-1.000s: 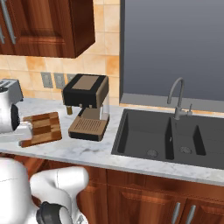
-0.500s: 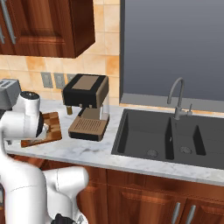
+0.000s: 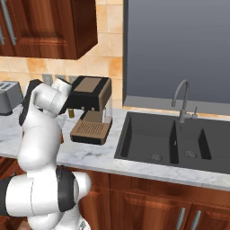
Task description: Open the drawer on the left and place the cutting tools on the cutting board.
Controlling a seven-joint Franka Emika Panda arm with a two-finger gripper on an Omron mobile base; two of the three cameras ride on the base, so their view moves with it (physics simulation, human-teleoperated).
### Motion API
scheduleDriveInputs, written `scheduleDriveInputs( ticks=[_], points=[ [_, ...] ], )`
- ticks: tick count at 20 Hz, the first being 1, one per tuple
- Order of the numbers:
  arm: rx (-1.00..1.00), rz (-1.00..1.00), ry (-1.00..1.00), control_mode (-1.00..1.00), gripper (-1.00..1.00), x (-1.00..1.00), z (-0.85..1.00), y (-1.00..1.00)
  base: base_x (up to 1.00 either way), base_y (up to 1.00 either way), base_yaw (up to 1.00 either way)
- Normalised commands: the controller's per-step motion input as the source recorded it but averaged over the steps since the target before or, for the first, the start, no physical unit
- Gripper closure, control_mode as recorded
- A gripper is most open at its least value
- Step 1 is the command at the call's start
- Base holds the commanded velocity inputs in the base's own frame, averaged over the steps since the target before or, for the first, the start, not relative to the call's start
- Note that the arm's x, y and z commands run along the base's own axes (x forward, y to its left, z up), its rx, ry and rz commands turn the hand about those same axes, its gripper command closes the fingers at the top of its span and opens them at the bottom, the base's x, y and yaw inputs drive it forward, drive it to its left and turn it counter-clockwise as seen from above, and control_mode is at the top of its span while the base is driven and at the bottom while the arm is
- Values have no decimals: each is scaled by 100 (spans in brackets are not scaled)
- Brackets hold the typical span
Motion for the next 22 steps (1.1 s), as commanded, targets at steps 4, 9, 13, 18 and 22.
scheduleDriveInputs(
  ticks=[4,9,13,18,22],
  points=[
    [-13,1,10,-100,-100,-39,-26,0,0,0,0],
    [-11,2,10,-100,-100,-73,-43,0,0,0,0],
    [-4,1,3,-100,-100,-28,-21,0,0,0,0],
    [-1,9,-9,-100,-100,-4,-8,36,0,0,0],
    [-8,16,-7,-100,-100,-13,-38,90,0,0,0]
  ],
)
